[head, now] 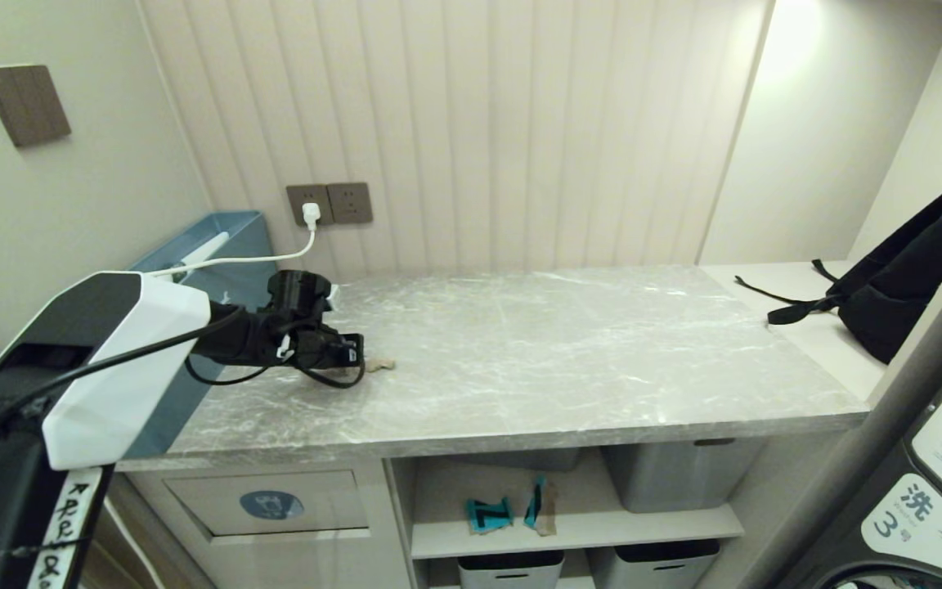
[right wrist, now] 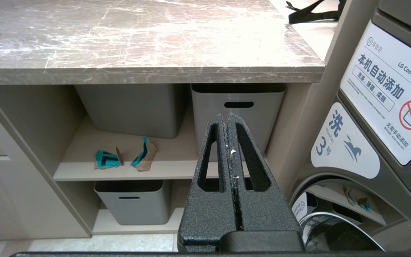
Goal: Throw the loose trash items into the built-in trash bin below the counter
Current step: Pick up the garbage, then put the garbage in the trash can
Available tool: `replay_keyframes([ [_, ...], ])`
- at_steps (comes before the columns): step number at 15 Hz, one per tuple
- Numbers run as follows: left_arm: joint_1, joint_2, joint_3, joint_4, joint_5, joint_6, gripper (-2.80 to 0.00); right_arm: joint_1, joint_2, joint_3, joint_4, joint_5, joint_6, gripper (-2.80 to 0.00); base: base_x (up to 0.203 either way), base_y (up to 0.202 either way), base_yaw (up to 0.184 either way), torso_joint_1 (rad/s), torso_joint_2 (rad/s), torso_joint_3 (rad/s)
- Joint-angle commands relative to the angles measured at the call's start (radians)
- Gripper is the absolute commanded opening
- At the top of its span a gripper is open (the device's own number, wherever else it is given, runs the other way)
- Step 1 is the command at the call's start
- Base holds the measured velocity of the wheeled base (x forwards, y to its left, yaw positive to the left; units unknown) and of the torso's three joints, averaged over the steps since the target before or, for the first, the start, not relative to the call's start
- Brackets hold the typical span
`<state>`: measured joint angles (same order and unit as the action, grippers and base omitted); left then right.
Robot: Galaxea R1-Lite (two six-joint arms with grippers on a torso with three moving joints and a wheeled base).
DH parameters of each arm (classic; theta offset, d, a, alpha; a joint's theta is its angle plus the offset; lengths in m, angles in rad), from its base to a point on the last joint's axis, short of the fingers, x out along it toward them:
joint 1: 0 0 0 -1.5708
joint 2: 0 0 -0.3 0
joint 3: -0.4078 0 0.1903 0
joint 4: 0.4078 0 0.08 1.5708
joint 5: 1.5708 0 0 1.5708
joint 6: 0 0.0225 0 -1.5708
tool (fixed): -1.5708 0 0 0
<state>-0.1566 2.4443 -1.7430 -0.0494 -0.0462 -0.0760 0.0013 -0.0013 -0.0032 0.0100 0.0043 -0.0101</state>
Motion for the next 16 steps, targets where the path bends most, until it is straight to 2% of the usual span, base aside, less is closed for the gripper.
replay_keyframes([
  [1, 0.000, -0.014, 0.001, 0.001, 0.000, -0.001, -2.80, 0.000, 0.000, 0.000, 0.001, 0.000, -0.001, -2.80, 0.000, 0.000, 0.000, 0.000, 0.00, 0.000],
  [4, 0.000, -0.075, 0.060, 0.009, -0.004, -0.004, -2.80, 0.000, 0.001, 0.000, 0.000, 0.000, -0.001, -2.80, 0.000, 0.000, 0.000, 0.000, 0.00, 0.000],
  [8, 0.001, -0.285, 0.297, -0.001, -0.039, -0.012, -2.80, 0.000, 0.001, 0.000, -0.001, 0.000, -0.001, -2.80, 0.000, 0.000, 0.000, 0.000, 0.00, 0.000],
  [16, 0.007, -1.063, 0.813, -0.029, -0.056, -0.067, -2.80, 0.000, 0.001, 0.000, 0.001, 0.003, -0.002, -2.80, 0.000, 0.000, 0.000, 0.000, 0.00, 0.000],
])
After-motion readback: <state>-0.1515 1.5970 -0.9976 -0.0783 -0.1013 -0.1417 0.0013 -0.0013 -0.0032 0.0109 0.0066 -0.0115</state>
